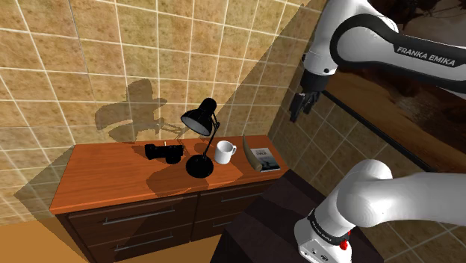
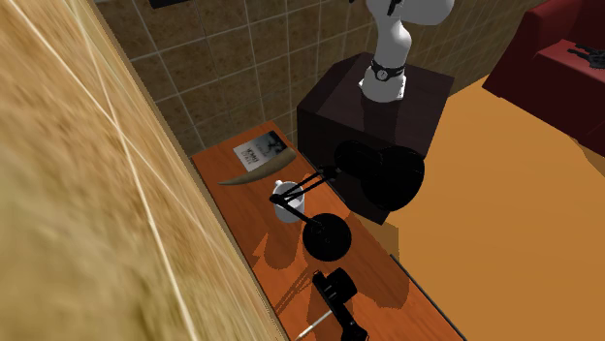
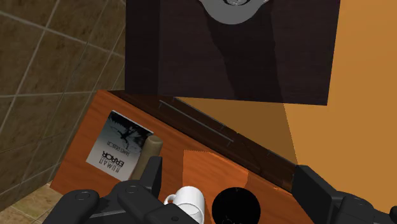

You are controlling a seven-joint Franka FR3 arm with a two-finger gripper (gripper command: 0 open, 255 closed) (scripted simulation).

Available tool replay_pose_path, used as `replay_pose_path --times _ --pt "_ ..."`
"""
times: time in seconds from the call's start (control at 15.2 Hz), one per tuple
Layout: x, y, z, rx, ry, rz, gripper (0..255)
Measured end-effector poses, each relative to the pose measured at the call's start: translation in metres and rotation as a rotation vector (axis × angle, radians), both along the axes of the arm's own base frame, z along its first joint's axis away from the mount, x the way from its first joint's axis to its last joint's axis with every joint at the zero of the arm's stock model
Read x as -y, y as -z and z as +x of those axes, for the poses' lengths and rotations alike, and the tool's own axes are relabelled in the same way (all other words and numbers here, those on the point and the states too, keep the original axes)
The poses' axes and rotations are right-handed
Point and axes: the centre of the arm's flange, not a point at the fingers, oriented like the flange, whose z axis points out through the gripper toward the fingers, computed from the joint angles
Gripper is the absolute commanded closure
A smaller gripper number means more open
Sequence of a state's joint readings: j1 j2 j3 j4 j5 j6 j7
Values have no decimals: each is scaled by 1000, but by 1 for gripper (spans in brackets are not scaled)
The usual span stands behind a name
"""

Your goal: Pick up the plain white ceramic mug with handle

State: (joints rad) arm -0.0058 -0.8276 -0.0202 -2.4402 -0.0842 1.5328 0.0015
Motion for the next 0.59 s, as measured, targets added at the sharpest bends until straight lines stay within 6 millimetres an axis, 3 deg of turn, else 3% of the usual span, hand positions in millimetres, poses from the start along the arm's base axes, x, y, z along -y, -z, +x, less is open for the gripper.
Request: replay_pose_path --times 0.2,0.59 --pt "0 13 10 -1 -1 2 0" --pt "6 76 55 1 -6 10 0"
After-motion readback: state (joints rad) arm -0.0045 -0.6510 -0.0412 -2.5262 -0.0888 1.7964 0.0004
